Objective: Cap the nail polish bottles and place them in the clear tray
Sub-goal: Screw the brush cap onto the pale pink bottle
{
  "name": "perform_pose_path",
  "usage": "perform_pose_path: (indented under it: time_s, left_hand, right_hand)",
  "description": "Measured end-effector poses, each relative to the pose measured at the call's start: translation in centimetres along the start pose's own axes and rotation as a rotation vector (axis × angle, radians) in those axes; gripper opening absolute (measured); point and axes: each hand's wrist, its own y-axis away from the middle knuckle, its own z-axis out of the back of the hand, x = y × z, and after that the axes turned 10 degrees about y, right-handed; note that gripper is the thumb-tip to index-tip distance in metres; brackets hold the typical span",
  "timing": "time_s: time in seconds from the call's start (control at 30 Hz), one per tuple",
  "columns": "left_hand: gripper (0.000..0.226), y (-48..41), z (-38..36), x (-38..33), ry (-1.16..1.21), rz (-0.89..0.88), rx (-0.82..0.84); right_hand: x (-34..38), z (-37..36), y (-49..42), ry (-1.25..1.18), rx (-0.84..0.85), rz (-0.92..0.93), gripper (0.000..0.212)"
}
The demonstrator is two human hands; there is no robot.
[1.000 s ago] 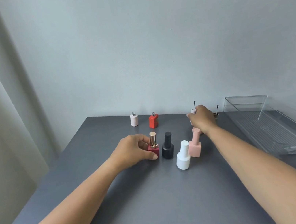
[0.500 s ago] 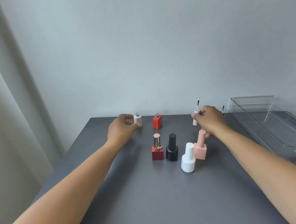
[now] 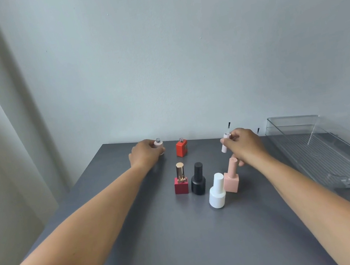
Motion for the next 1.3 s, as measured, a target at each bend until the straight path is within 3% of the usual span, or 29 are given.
perform_pose_path:
  time_s: [0.1,0.4,0.67,0.83,1.3]
  left_hand:
    - [0.031,0.6,0.5,-0.2,0.115,0.015,0.020]
    - [0.023,5.4,4.1,-5.2,0.461,-0.129,0.104]
    - [0.021,9.9,5.8,-8.6,0.471,-0.241,0.239]
    - [0.026,11.5,5.8,-8.9,0.457,-0.249,0.225]
    - [0.023,13.6,5.9,-9.1,0.451,-0.279,0.200]
  right_hand:
    - [0.0,0.2,0.2,-0.042,-0.010,0.001,0.012]
    - [2.3,2.6,1.5,-0.195,0.001,0.098,0.008]
    - [5.2,5.6,4.4,-0.346,-0.004,0.186,0.020]
    - [6.0,7.1,6.8,-0.490,0.007,0.237,0.008]
    - [6.2,7.5,9.5,-0.381,0.004,0.289,0.017]
